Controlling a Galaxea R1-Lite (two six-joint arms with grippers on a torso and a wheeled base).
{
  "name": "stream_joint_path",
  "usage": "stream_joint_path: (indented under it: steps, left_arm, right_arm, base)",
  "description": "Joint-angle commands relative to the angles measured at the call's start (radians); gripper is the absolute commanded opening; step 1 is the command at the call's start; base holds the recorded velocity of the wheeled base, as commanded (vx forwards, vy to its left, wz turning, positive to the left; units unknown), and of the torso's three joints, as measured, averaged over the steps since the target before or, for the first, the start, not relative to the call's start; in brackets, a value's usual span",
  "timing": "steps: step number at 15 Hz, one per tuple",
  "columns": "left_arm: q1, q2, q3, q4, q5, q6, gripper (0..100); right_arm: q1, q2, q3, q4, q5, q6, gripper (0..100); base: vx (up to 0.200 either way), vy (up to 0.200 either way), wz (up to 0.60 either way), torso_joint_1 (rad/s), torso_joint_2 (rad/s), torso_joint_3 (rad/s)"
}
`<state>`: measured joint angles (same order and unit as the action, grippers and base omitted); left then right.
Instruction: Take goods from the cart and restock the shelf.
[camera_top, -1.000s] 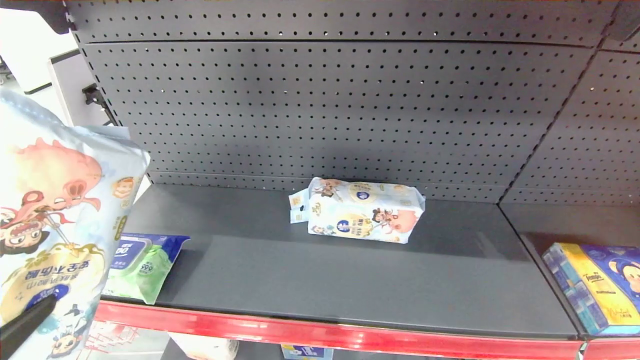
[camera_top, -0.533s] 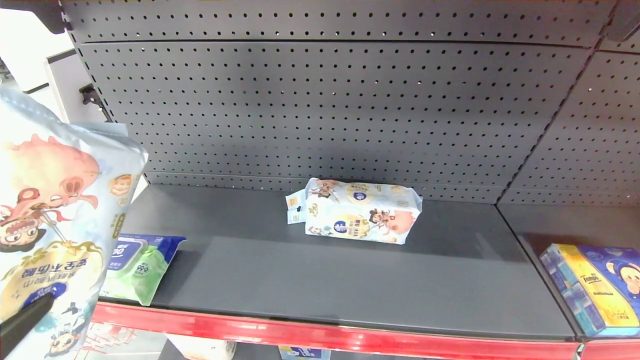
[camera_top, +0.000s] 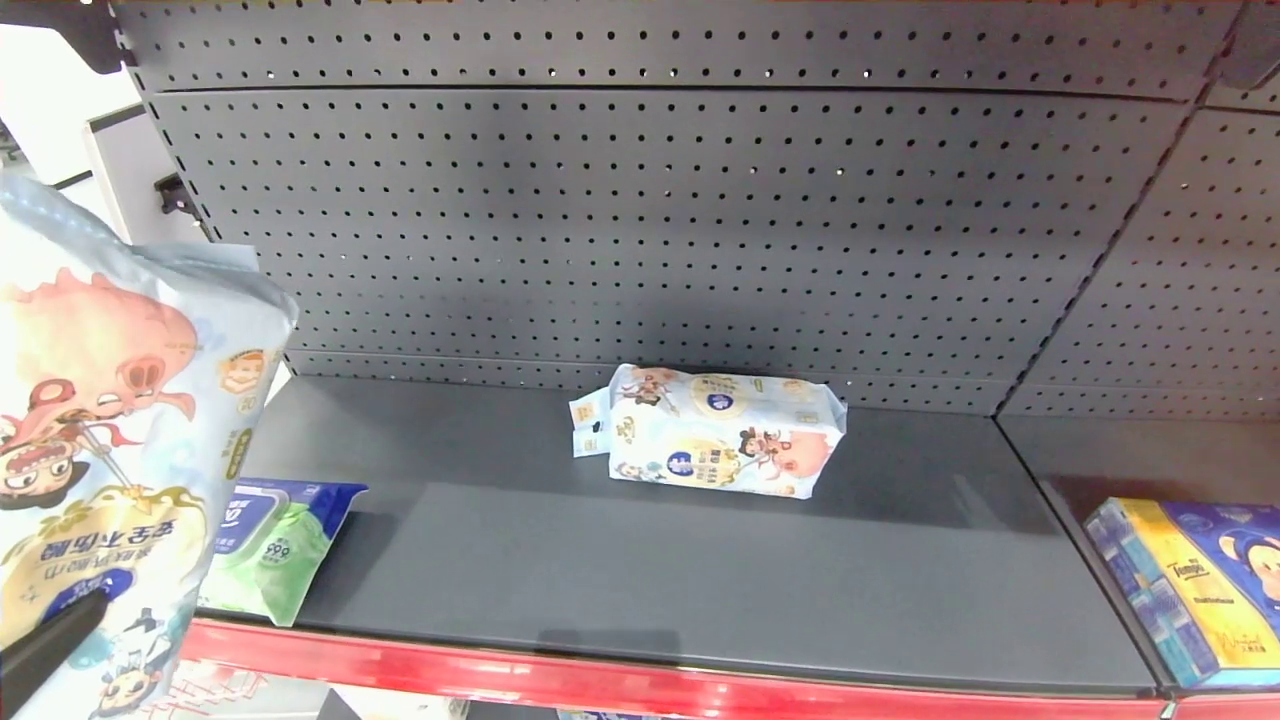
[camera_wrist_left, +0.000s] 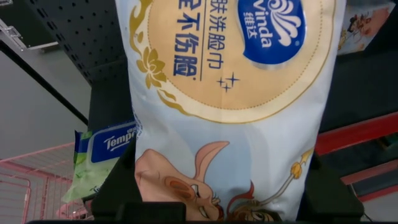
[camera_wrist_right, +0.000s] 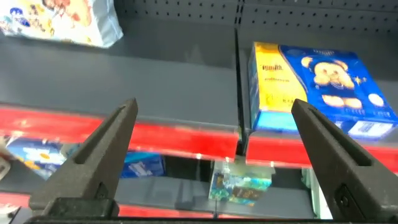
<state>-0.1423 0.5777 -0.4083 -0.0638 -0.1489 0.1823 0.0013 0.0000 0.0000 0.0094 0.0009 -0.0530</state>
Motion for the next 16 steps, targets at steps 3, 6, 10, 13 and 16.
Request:
stream_joint_path:
  steps: [3, 6, 10, 13, 16]
  left_arm:
    - [0.0, -0.009, -0.001, 0.001, 0.0, 0.0, 0]
    - [0.001, -0.009, -0.004, 0.001, 0.0, 0.0, 0]
    - [0.001, 0.016, -0.006, 0.001, -0.07, 0.016, 0]
    - [0.0, 0.073, -0.044, -0.001, -0.104, 0.017, 0]
    - [0.001, 0.16, -0.119, -0.001, -0.104, 0.017, 0]
  right_arm:
    - [0.0, 0.002, 0.0, 0.001, 0.002, 0.001, 100]
    - [0.011, 0.04, -0.044, 0.0, 0.048, 0.004, 100]
    - [0.065, 0.733, -0.551, -0.008, 0.114, -0.025, 100]
    - [0.097, 1.003, -0.563, -0.097, 0.205, -0.057, 100]
    - [0.115, 1.295, -0.663, -0.177, 0.418, -0.162, 100]
  base:
    - [0.0, 0.0, 0.0, 0.0, 0.0, 0.0]
    - [0.0, 0.0, 0.0, 0.0, 0.0, 0.0]
    - [0.0, 0.0, 0.0, 0.0, 0.0, 0.0]
    - [0.0, 0.0, 0.0, 0.0, 0.0, 0.0]
    - [0.0, 0.0, 0.0, 0.0, 0.0, 0.0]
